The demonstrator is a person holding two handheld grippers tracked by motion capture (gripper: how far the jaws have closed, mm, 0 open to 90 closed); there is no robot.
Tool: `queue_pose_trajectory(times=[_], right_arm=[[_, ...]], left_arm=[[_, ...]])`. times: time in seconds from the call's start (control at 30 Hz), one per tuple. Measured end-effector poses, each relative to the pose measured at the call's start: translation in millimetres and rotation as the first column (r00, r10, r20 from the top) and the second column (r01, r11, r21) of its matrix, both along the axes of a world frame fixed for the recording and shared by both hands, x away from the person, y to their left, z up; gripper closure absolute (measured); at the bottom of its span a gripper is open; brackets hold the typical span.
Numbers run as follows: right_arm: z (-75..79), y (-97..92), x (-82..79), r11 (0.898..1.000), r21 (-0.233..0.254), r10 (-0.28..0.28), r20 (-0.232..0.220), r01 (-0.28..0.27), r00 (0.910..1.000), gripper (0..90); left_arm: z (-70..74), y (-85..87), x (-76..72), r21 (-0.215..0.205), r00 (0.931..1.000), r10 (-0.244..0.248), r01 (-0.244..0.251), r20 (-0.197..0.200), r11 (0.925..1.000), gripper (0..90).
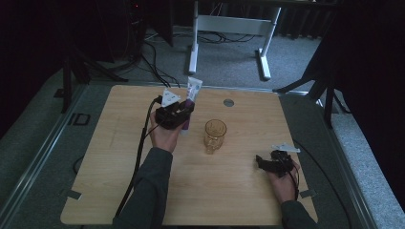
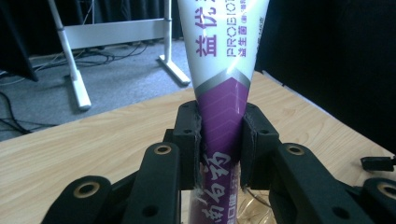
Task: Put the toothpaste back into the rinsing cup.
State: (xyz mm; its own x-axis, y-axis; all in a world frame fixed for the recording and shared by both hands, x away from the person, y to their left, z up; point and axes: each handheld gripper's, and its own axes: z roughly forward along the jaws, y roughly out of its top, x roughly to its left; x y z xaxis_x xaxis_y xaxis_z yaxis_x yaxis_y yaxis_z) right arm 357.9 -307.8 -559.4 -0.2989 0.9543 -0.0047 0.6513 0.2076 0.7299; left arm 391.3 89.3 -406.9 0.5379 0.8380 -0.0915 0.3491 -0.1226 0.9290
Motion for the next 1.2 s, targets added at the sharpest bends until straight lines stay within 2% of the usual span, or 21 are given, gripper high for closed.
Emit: queue_pose_trajectory(times=[0.63,0.8,1.2], right_arm=[[0.0,0.0,0.0,1.000,0.000,0.000,0.000,0.000,1.0000,19.8],[0.0,0.0,0.0,1.000,0.000,0.000,-0.001,0.000,1.0000,19.8],[0.0,0.0,0.0,1.000,0.000,0.000,0.000,0.000,1.0000,19.8]], left_arm=[[1.0,-8.6,1.2,-0.027,0.9993,-0.029,0.030,0.025,0.9992,71.4],[3.8,-14.5,2.1,-0.008,0.9984,-0.047,0.047,0.033,0.9988,71.4],[5.2,-22.1,5.0,-0.010,0.9971,-0.064,0.064,0.041,0.9979,71.3]])
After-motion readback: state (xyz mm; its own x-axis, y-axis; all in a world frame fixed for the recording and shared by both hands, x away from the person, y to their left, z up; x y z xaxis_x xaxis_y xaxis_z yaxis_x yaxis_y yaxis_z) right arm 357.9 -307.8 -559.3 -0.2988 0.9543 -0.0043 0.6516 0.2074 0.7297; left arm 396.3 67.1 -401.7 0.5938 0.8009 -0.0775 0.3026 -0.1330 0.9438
